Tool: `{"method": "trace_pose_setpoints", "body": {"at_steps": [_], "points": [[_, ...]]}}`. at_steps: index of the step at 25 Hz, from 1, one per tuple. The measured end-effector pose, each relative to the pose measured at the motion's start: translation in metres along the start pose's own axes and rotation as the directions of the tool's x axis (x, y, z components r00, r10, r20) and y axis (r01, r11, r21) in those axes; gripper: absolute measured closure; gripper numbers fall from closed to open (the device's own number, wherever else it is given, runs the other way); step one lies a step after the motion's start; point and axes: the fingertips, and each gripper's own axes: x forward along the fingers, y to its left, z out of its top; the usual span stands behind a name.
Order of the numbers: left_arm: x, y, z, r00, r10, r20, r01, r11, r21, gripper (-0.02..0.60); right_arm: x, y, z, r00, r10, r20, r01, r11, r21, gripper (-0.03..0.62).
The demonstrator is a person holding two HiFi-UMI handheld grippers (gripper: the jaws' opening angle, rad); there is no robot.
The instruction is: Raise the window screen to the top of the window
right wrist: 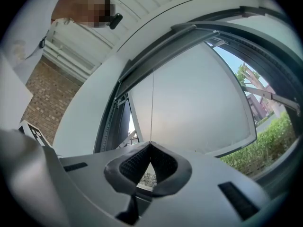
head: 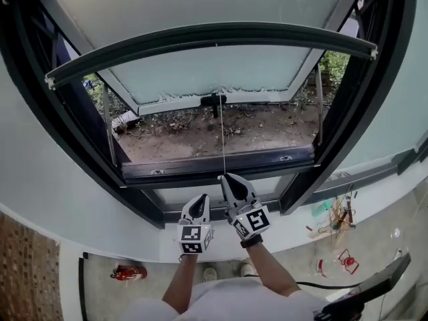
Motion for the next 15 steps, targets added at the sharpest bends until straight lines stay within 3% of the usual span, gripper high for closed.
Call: {"method": "trace_pose_setpoints", "body": {"at_steps": [4, 15], "points": [[0.001, -0.002, 0.001, 1.000, -0.008, 0.005, 0.008, 1.000, 0.005, 0.580, 0.004, -0.001, 0.014, 1.000, -0.004, 0.011, 0.004, 0.998, -0.069, 0.592], [-0.002, 0.000, -0.001, 1.000, 0.002, -0.006, -0.002, 1.000, 0.008, 0.580, 0.010, -0.005, 0.053, 0.995, -0.011, 0.100, 0.016, 0.998, -0.054, 0.592]]}}
